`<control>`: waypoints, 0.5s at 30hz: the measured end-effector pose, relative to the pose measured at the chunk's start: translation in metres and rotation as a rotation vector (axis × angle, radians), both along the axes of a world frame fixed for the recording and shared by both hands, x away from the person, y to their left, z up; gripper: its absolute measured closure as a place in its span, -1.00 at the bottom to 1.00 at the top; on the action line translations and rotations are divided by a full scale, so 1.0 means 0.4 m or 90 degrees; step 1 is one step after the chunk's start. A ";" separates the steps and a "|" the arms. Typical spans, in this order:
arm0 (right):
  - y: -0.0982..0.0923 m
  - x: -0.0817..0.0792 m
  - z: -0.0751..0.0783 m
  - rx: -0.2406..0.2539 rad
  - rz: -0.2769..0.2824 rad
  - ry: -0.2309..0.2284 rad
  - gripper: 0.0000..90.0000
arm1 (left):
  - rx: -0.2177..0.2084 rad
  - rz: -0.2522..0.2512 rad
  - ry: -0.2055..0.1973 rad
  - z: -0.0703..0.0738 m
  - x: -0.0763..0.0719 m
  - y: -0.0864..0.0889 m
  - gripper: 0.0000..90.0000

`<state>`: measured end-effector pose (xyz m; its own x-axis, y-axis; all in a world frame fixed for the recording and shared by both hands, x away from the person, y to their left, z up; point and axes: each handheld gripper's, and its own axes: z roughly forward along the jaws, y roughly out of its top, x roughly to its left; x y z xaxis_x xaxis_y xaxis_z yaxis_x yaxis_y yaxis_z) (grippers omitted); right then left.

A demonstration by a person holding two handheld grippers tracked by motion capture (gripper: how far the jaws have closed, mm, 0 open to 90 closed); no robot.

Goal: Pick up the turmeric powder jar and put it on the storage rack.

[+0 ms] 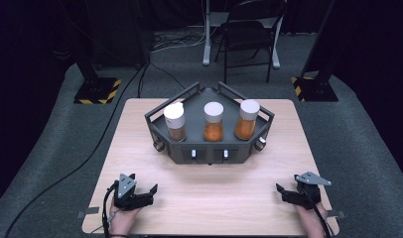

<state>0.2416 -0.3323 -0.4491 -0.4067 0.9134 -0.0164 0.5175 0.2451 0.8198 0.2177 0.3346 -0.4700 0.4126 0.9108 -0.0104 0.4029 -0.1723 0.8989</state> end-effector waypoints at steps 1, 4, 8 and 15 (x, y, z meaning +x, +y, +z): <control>0.000 0.000 0.000 0.000 0.000 -0.001 -0.66 | 0.000 0.000 0.000 0.000 0.000 0.000 -0.89; 0.001 0.000 0.000 -0.001 0.000 0.000 -0.66 | 0.000 0.000 0.000 0.000 0.000 0.000 -0.89; 0.001 0.000 0.000 -0.002 0.001 0.000 -0.66 | 0.001 -0.001 0.001 0.000 0.001 -0.001 -0.89; 0.002 0.002 0.001 -0.005 0.003 0.001 -0.66 | 0.006 0.010 0.032 0.014 0.013 -0.006 -0.89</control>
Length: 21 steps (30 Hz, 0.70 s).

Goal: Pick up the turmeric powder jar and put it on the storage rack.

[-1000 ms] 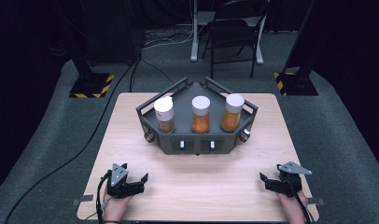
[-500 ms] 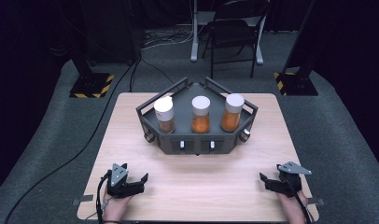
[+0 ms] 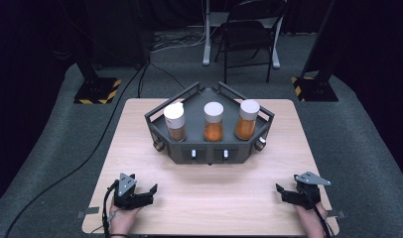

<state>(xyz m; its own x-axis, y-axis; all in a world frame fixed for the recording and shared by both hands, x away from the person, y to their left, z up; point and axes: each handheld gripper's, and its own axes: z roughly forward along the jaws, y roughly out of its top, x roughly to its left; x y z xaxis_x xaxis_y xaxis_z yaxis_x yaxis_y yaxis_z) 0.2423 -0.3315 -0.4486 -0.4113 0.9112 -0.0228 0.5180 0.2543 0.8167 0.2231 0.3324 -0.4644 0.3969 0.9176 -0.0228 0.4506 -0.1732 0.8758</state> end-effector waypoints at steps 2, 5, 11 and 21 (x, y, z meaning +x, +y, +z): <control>0.000 0.000 0.000 0.000 0.000 0.000 -0.66 | 0.010 0.002 0.007 0.005 0.002 -0.005 -0.89; 0.000 0.000 0.000 -0.001 0.000 0.000 -0.66 | 0.025 0.002 0.019 0.012 0.008 -0.012 -0.89; 0.001 0.001 0.001 -0.003 0.001 0.001 -0.66 | 0.037 0.005 0.036 0.020 0.016 -0.019 -0.89; 0.005 0.006 0.004 -0.010 0.006 0.008 -0.66 | 0.058 0.008 0.091 0.041 0.043 -0.028 -0.87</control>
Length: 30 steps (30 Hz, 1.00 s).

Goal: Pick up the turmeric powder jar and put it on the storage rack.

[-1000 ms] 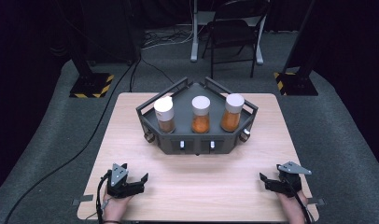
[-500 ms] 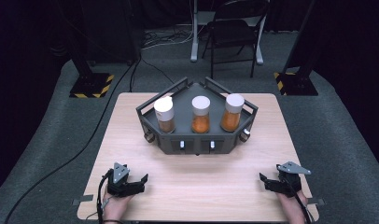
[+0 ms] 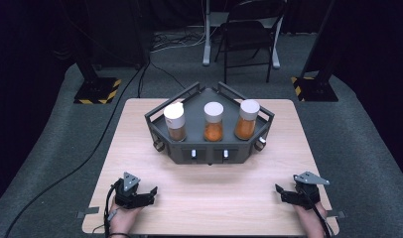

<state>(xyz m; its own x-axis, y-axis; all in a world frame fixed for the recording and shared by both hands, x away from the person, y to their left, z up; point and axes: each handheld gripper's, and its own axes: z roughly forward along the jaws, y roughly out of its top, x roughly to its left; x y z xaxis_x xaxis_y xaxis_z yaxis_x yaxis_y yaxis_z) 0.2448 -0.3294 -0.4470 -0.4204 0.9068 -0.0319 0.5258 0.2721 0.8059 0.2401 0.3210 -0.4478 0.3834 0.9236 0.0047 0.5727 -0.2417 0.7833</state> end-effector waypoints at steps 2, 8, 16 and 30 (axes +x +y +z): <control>0.000 0.003 0.001 -0.001 0.002 0.003 -0.66 | 0.003 0.000 0.008 0.002 0.005 -0.002 -0.87; 0.001 0.008 0.004 -0.004 0.004 0.011 -0.67 | 0.020 -0.004 0.038 0.013 0.023 -0.011 -0.87; 0.000 0.020 0.009 -0.003 0.010 0.028 -0.68 | 0.013 -0.005 0.045 0.013 0.028 -0.006 -0.88; 0.003 0.037 0.016 -0.010 0.017 0.052 -0.72 | 0.014 -0.006 0.045 0.013 0.029 -0.007 -0.89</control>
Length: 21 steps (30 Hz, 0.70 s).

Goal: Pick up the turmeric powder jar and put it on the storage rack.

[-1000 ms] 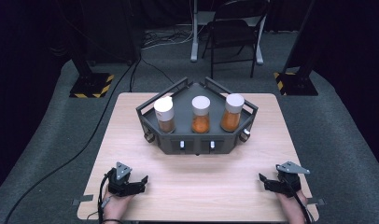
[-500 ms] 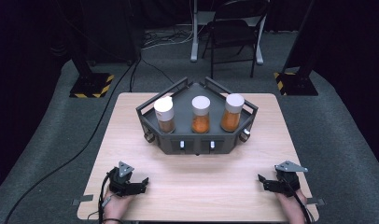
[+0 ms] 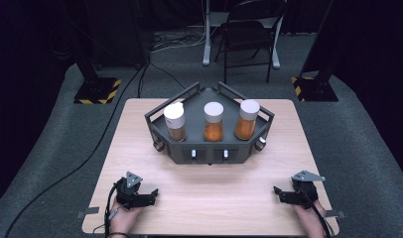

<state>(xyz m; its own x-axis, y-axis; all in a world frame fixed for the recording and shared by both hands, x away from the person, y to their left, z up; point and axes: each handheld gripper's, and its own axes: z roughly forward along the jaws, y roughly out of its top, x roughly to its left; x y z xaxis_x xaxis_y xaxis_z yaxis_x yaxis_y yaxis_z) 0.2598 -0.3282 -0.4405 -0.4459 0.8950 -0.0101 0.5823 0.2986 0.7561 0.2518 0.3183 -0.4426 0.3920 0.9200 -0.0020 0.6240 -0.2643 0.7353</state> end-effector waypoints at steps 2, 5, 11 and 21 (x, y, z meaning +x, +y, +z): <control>0.000 0.001 0.000 -0.001 0.002 0.001 -0.73 | 0.000 0.000 0.000 0.000 0.000 0.000 -0.89; 0.000 0.002 0.000 -0.001 0.003 0.002 -0.74 | 0.000 0.000 0.000 0.000 0.000 0.000 -0.89; -0.001 0.002 0.001 -0.001 0.003 0.002 -0.74 | 0.000 0.000 0.000 0.000 0.000 0.000 -0.89; 0.000 0.002 0.001 -0.001 0.003 0.002 -0.74 | 0.000 0.000 0.000 0.000 0.000 -0.001 -0.89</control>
<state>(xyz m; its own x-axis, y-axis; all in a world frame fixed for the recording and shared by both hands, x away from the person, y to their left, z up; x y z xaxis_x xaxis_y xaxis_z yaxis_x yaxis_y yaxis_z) 0.2606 -0.3284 -0.4403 -0.4500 0.8929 -0.0105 0.5830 0.3027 0.7539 0.2517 0.3180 -0.4427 0.3915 0.9202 -0.0014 0.6238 -0.2643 0.7356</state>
